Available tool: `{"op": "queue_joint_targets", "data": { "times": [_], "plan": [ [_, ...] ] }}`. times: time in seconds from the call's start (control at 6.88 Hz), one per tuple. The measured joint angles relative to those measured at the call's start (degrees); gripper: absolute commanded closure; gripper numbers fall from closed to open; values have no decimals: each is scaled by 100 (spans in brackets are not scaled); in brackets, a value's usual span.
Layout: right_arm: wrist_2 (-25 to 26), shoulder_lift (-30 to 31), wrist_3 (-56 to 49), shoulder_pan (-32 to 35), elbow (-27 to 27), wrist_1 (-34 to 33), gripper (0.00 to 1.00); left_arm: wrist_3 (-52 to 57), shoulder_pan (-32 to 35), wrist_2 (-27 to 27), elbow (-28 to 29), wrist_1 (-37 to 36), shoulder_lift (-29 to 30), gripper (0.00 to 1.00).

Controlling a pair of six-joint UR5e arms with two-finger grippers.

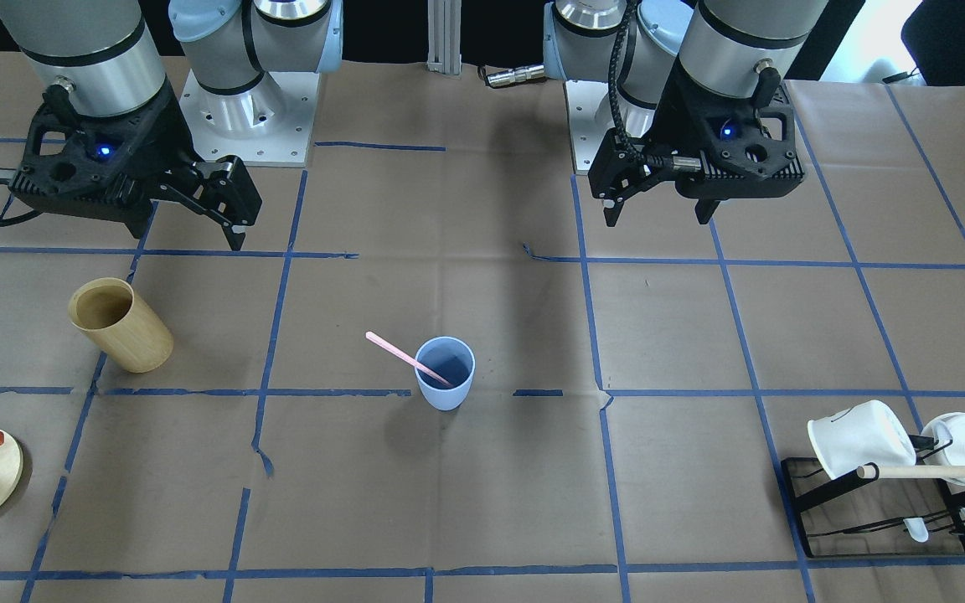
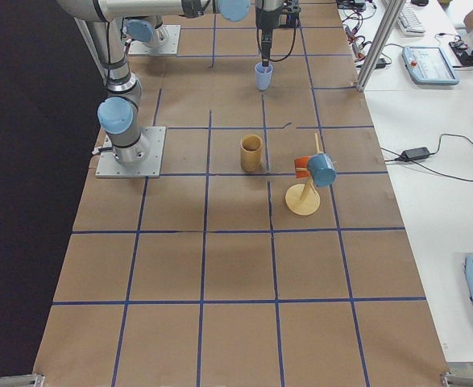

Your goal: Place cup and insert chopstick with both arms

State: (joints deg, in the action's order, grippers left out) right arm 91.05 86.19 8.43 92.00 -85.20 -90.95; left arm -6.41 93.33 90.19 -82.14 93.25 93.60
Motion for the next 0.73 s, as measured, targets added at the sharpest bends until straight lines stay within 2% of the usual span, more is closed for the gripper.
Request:
{"op": "queue_joint_targets", "data": {
  "times": [0.29, 0.73],
  "plan": [
    [-220, -69, 1, -11, 9, 107, 1, -5, 3, -6, 0, 0, -1, 0],
    [-236, -112, 15, -15, 36, 122, 1, -7, -7, 6, -35, 0, -28, 0]
  ]
}}
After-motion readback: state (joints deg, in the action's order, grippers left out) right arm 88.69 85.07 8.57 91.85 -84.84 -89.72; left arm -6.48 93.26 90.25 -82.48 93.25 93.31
